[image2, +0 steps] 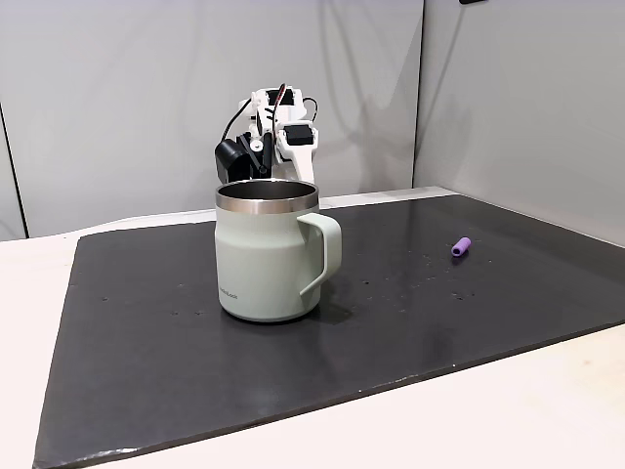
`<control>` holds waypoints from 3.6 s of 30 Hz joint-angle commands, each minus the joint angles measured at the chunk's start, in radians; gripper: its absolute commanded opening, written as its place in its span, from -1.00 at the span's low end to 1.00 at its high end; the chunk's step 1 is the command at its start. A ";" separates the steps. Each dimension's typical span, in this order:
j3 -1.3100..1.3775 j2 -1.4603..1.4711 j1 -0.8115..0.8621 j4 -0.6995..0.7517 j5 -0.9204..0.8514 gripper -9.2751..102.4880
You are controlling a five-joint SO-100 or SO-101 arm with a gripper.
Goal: Grasp a pengrip and put it in the cup.
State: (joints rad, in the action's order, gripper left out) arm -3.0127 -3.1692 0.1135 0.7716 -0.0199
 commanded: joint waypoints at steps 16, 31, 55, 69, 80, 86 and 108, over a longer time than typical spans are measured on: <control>0.012 -0.008 -0.011 -0.028 -0.029 -0.83; 0.574 0.491 -0.138 0.040 -0.121 -0.83; 1.862 1.793 -0.420 0.515 0.041 -0.82; 2.471 2.260 -0.541 0.770 0.003 -0.52; 2.638 2.461 -0.580 0.818 -0.028 -0.51; 2.709 2.534 -0.592 0.828 -0.040 -0.56; 2.651 2.223 -0.482 0.841 -0.006 -0.83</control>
State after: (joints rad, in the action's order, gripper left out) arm -0.3513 -0.7609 -0.4249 1.6199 -0.0383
